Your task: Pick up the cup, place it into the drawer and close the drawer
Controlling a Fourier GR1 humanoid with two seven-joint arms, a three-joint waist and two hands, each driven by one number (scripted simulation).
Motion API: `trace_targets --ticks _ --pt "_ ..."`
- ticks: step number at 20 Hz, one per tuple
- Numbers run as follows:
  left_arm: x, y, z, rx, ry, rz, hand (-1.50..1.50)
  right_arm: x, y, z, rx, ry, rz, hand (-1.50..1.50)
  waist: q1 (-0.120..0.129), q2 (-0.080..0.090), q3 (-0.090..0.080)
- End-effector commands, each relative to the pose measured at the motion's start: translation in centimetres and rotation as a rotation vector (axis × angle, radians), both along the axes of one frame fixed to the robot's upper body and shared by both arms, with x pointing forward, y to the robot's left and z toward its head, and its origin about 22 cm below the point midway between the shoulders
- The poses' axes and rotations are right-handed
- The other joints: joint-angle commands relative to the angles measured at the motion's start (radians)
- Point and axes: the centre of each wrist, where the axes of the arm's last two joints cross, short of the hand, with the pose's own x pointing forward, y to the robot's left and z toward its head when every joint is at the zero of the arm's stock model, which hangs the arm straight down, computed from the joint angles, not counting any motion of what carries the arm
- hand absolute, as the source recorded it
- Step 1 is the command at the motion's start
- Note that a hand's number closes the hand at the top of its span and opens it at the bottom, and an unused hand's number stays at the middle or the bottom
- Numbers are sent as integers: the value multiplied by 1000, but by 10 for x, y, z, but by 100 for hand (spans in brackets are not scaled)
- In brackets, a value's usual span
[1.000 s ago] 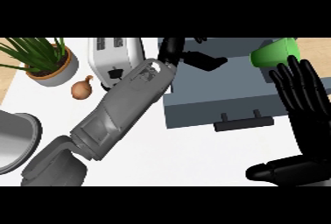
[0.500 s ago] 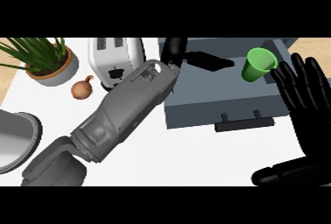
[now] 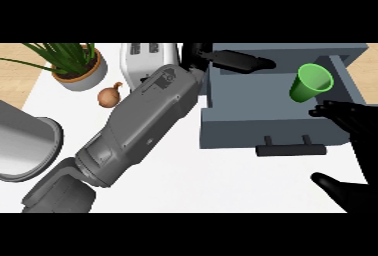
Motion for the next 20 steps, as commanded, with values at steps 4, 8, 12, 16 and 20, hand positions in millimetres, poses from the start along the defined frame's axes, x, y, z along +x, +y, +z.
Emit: trace_targets --ticks 4,8,12,16,20 --pt "2 60 -15 -95 7 46 -150 -11 -12 18 -255 -35 18 150 49 -14 -1" --pt "-9 88 -13 -119 35 112 -150 -15 -7 11 -321 -11 7 150 52 -14 -1" --pt "-20 130 -12 -134 70 133 -150 -20 -2 -3 -442 9 23 150 55 -13 0" --pt "-58 170 -29 -139 76 123 -150 -11 -4 -10 -454 51 -34 150 59 -12 0" --pt "-83 209 -53 -149 89 130 -150 6 20 -18 -537 51 -68 150 61 -7 -1"
